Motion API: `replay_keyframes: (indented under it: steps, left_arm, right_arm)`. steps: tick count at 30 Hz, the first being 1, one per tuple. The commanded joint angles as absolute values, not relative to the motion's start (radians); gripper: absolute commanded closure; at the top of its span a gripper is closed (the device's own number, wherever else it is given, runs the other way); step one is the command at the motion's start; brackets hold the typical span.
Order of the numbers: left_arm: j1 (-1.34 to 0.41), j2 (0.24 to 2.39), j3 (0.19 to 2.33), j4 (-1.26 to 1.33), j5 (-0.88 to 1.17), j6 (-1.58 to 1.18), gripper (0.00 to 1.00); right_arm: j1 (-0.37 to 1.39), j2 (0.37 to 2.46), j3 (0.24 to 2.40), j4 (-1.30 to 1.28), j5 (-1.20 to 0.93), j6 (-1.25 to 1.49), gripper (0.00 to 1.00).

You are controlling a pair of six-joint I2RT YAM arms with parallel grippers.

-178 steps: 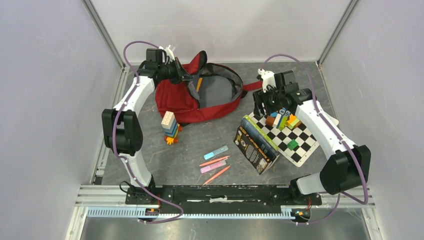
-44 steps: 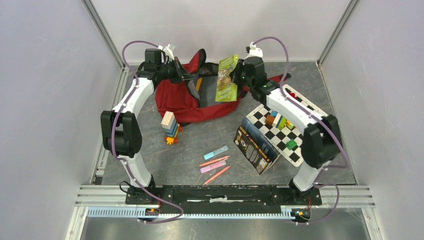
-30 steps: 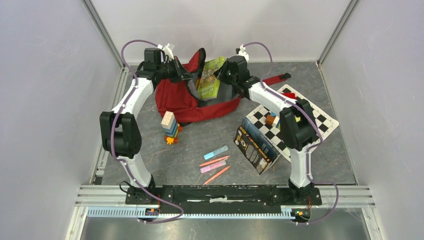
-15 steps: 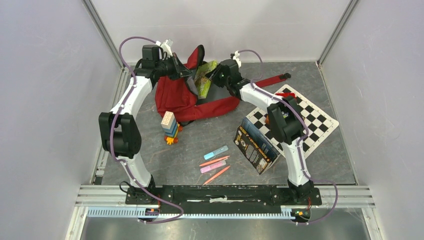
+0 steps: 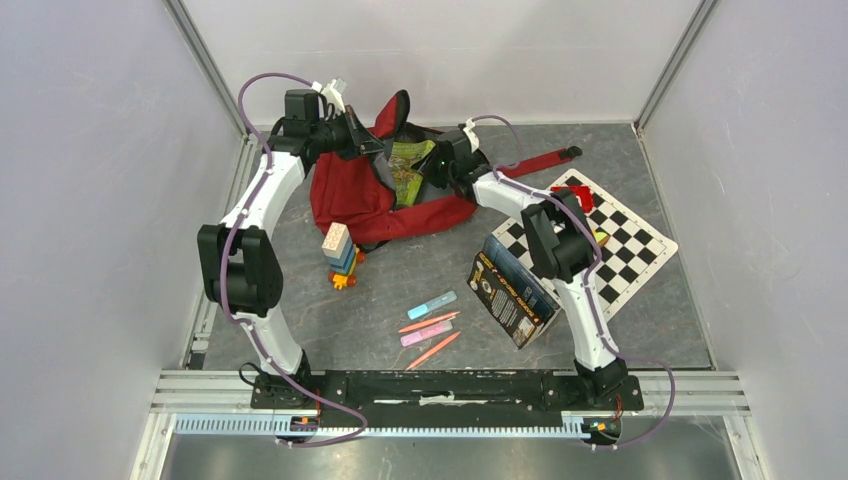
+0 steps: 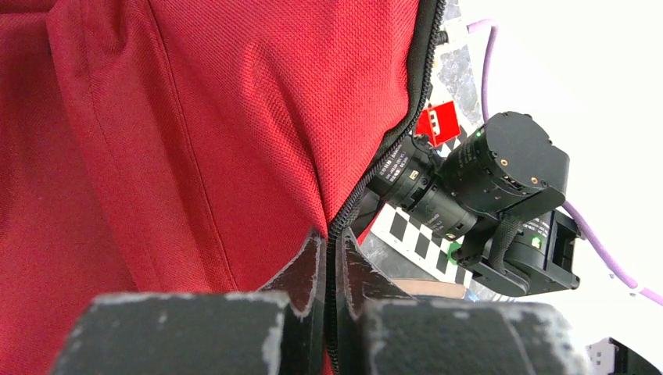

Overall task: Pack the student bag
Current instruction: Place the book in the student bag.

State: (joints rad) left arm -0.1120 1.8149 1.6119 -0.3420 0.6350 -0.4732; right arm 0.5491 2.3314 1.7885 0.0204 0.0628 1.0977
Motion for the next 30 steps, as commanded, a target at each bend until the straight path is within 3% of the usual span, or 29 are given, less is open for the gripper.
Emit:
replay_keyframes:
  steps: [1, 6, 11, 15, 18, 25, 30]
  left_arm:
    - [-0.103, 1.807, 1.675, -0.306, 0.667, -0.466, 0.98]
    - [-0.104, 1.819, 1.672, -0.308, 0.672, -0.466, 0.98]
    - [-0.103, 1.822, 1.653, -0.310, 0.671, -0.455, 0.98]
    - [-0.103, 1.816, 1.640, -0.314, 0.663, -0.446, 0.98]
    - [-0.103, 1.813, 1.640, -0.313, 0.661, -0.445, 0.98]
    - [-0.103, 1.810, 1.639, -0.311, 0.663, -0.446, 0.98]
    - [-0.103, 1.807, 1.634, -0.310, 0.666, -0.446, 0.98]
  right_arm:
    - [0.570, 2.379, 1.871, 0.021, 0.054, 1.081, 1.00]
    - [0.596, 2.466, 1.961, 0.065, -0.037, 1.082, 0.97]
    - [0.609, 2.508, 2.008, 0.092, -0.083, 1.057, 0.76]
    - [0.607, 2.466, 1.965, 0.053, -0.030, 1.002, 0.53]
    - [0.606, 2.420, 1.922, 0.020, 0.029, 0.960, 0.44]
    - [0.605, 2.350, 1.887, -0.052, 0.144, 0.870, 0.42]
    - [0.606, 2.346, 1.874, -0.031, 0.134, 0.850, 0.51]
